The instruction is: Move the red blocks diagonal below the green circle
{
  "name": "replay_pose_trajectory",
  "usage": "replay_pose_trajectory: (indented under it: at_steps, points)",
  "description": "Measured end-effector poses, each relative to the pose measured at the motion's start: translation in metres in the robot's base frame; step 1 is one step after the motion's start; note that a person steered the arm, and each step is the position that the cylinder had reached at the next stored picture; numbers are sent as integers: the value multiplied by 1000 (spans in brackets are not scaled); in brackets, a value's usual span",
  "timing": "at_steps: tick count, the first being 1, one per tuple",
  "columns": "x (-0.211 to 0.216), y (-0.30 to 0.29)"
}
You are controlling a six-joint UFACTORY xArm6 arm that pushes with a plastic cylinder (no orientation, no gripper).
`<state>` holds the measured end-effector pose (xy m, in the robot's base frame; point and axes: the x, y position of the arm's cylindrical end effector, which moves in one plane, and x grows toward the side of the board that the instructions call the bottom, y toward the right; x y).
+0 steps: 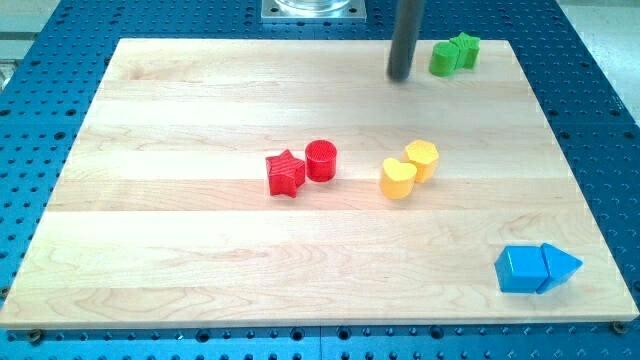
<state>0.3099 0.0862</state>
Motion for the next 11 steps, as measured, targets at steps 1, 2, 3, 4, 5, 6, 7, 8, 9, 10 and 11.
replay_pose_trajectory:
  at_steps: [1, 2, 3, 4, 5, 6, 7, 8, 9, 10, 11]
  points:
    - [24, -42]
    - [64, -126]
    - [29, -149]
    - [12, -178]
    - [43, -201]
    - [115, -227]
    - [148, -229]
    - [165, -227]
    - [173, -182]
    - [173, -141]
    - [158, -82]
